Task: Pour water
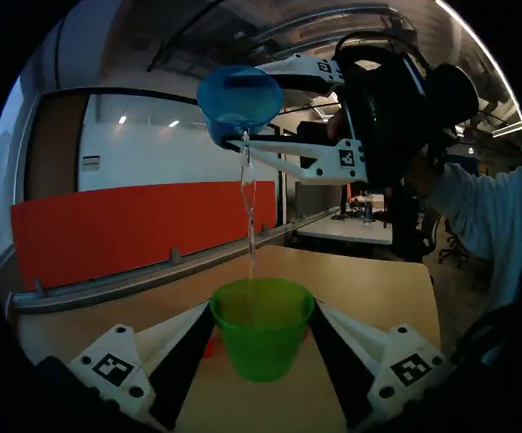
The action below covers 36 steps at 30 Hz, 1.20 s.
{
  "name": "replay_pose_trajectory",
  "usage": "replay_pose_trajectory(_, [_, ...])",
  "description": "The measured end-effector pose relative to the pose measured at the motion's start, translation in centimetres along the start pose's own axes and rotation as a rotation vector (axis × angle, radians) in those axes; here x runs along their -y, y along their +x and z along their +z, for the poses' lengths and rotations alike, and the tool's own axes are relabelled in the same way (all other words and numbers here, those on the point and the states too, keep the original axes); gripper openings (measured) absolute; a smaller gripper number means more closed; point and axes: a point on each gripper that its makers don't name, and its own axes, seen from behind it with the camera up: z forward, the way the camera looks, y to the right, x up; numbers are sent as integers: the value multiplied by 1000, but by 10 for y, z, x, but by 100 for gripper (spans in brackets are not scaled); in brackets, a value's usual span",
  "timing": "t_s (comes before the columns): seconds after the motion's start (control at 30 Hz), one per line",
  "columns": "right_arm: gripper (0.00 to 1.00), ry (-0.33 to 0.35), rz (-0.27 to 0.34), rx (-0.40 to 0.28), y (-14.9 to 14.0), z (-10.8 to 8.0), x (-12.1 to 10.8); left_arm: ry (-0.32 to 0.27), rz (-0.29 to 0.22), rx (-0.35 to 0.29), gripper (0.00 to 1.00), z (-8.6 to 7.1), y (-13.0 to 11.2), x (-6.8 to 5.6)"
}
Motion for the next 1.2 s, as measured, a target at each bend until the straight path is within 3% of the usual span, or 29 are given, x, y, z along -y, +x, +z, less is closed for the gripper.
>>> replay_pose_trajectory(1.2, [88,-40,-220,-3,12,4,-8,0,-24,-9,88,1,1,3])
